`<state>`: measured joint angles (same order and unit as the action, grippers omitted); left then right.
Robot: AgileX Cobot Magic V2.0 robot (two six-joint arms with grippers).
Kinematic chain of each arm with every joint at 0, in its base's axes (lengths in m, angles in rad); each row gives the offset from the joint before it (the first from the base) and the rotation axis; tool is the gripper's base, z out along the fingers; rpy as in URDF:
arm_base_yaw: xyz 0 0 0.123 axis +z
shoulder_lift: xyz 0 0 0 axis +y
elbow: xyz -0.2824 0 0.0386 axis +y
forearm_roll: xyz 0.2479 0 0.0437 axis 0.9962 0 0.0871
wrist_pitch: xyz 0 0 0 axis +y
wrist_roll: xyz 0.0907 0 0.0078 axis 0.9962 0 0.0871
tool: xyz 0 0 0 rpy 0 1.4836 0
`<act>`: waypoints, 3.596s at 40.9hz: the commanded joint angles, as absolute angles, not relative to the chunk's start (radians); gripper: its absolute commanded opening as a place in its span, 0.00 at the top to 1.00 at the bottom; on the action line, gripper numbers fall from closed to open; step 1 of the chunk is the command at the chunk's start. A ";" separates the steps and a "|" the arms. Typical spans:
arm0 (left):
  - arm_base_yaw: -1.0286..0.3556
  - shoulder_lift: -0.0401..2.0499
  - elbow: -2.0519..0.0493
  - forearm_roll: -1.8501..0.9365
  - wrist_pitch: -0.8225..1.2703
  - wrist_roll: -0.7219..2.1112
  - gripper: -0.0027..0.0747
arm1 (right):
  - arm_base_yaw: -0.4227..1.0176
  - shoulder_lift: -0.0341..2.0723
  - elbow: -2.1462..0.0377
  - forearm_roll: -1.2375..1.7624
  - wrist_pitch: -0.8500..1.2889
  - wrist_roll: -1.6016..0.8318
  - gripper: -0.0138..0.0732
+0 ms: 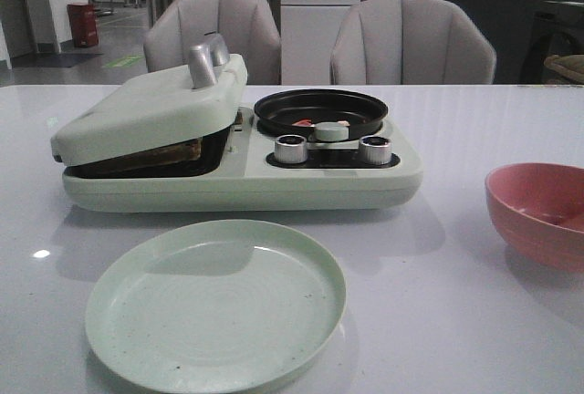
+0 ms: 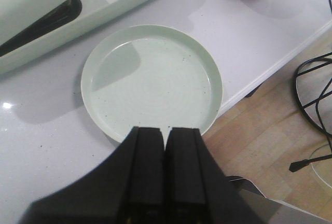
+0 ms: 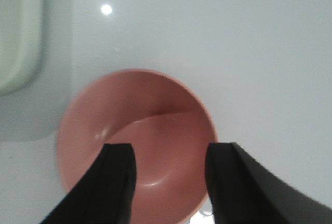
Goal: Make breakfast with bread and shrimp
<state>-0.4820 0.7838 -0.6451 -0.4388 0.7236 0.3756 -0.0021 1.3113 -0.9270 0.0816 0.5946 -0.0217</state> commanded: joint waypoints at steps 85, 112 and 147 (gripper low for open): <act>-0.330 0.557 -0.578 -0.023 0.548 0.170 0.83 | 0.263 0.456 -0.661 0.000 0.926 0.028 0.83; -0.079 -0.019 0.003 -0.105 0.057 0.170 0.83 | 0.263 0.456 -0.661 0.005 0.927 0.028 0.83; -0.079 -0.023 0.032 0.000 -0.120 -0.068 0.83 | 0.263 0.455 -0.661 0.005 0.929 0.028 0.83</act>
<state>-0.0748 -0.0038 0.0018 0.0000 -0.0270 -0.0544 0.2631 0.4545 -0.6342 0.0071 0.9899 0.0264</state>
